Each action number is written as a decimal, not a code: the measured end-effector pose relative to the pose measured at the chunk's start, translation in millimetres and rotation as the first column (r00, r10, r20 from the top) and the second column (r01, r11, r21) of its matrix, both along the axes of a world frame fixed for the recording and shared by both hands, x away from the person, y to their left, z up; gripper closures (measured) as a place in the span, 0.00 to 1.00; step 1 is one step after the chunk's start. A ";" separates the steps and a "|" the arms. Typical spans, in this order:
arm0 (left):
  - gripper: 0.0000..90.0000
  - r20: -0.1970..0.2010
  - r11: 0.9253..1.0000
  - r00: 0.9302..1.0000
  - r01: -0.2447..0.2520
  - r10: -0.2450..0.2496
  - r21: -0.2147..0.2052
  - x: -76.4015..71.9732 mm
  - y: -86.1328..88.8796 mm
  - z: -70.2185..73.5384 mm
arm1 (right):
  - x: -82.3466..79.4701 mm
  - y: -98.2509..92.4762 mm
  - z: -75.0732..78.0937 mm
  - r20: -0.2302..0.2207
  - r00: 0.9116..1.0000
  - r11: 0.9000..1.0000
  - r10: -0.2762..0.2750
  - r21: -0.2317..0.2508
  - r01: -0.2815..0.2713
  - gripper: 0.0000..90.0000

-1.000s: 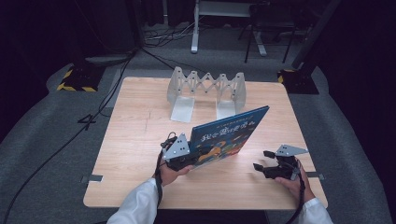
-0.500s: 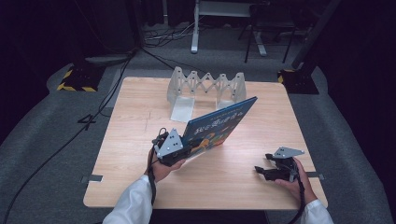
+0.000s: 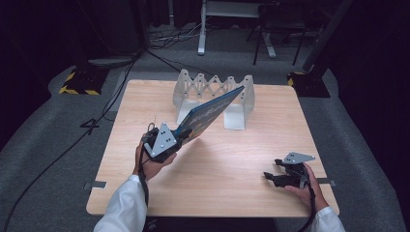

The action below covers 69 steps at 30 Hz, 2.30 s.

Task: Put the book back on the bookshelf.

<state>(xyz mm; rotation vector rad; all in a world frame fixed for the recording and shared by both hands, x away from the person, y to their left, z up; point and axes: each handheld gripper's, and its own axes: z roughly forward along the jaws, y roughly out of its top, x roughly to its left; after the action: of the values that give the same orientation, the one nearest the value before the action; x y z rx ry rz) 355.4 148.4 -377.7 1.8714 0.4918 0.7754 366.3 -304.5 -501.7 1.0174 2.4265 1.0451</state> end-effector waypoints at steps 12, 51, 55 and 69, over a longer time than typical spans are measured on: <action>0.92 0.004 0.994 0.994 -0.113 0.113 -0.014 12.0 28.6 11.5 | 0.0 -0.2 0.0 0.001 1.000 1.000 0.002 0.000 -0.002 0.27; 0.92 -0.166 0.891 0.930 -0.363 0.327 -0.273 81.6 -4.4 -43.7 | -1.4 0.7 -0.4 0.010 1.000 1.000 0.015 -0.002 -0.015 0.28; 0.92 -0.186 0.891 0.922 -0.378 0.339 -0.250 86.4 -9.3 -49.1 | -1.5 0.7 -0.3 0.011 1.000 1.000 0.016 -0.002 -0.016 0.28; 0.91 -0.216 0.879 0.906 -0.412 0.365 -0.239 99.4 -16.4 -48.8 | -1.3 0.7 -0.5 0.007 1.000 1.000 0.016 0.002 -0.016 0.28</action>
<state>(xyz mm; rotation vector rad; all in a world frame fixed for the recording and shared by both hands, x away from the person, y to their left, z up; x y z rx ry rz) 454.8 132.0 -426.5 1.5935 1.0562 0.7665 364.9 -303.8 -502.2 0.9947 2.4321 1.0544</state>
